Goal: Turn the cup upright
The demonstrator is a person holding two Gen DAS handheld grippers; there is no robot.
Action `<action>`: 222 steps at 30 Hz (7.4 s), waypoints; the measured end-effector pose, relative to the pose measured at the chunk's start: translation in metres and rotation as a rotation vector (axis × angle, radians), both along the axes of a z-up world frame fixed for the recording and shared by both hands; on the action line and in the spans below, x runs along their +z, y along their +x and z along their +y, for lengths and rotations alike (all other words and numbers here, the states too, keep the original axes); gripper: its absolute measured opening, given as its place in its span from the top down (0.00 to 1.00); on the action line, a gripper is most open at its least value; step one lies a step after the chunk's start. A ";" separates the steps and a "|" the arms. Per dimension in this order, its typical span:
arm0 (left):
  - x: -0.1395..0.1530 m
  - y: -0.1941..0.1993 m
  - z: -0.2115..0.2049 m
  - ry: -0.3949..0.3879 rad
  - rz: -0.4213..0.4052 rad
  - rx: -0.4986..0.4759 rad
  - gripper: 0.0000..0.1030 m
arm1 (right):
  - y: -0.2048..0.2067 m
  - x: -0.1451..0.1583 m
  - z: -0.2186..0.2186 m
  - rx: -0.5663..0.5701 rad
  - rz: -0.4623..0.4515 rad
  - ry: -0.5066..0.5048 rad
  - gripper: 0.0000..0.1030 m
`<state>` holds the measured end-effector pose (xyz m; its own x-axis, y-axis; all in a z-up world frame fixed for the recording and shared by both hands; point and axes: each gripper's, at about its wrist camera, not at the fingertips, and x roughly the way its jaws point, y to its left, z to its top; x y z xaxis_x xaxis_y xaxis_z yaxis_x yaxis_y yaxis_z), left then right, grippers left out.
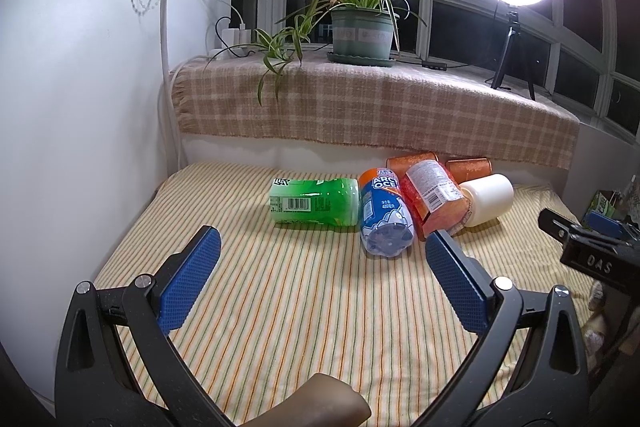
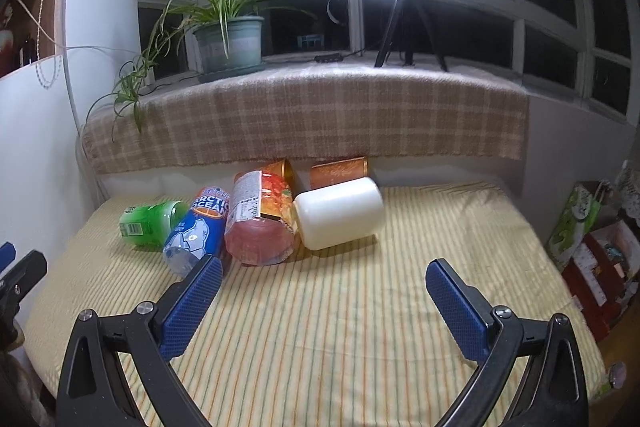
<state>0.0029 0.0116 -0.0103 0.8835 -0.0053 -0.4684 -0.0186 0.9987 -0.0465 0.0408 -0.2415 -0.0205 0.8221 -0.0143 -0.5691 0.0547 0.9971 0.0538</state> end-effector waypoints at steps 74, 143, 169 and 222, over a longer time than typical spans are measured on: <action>-0.018 -0.014 0.105 -0.114 0.071 0.177 0.00 | 0.198 -0.071 0.157 0.303 0.625 0.087 0.34; -0.062 0.100 -0.015 -0.433 0.552 -0.331 0.17 | -0.018 -0.047 0.017 0.288 0.344 0.241 0.25; -0.097 0.138 -0.052 -0.498 0.720 -0.377 0.30 | -0.041 -0.063 -0.040 0.153 0.346 0.320 0.25; -0.034 0.090 -0.094 -0.010 0.254 -0.332 0.41 | -0.040 -0.064 -0.043 0.108 0.317 0.272 0.25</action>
<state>0.0924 -0.0829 -0.0447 0.6894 -0.2761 -0.6697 0.2921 0.9520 -0.0918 0.0003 -0.2845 -0.0845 0.5947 0.2478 -0.7648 0.0071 0.9496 0.3133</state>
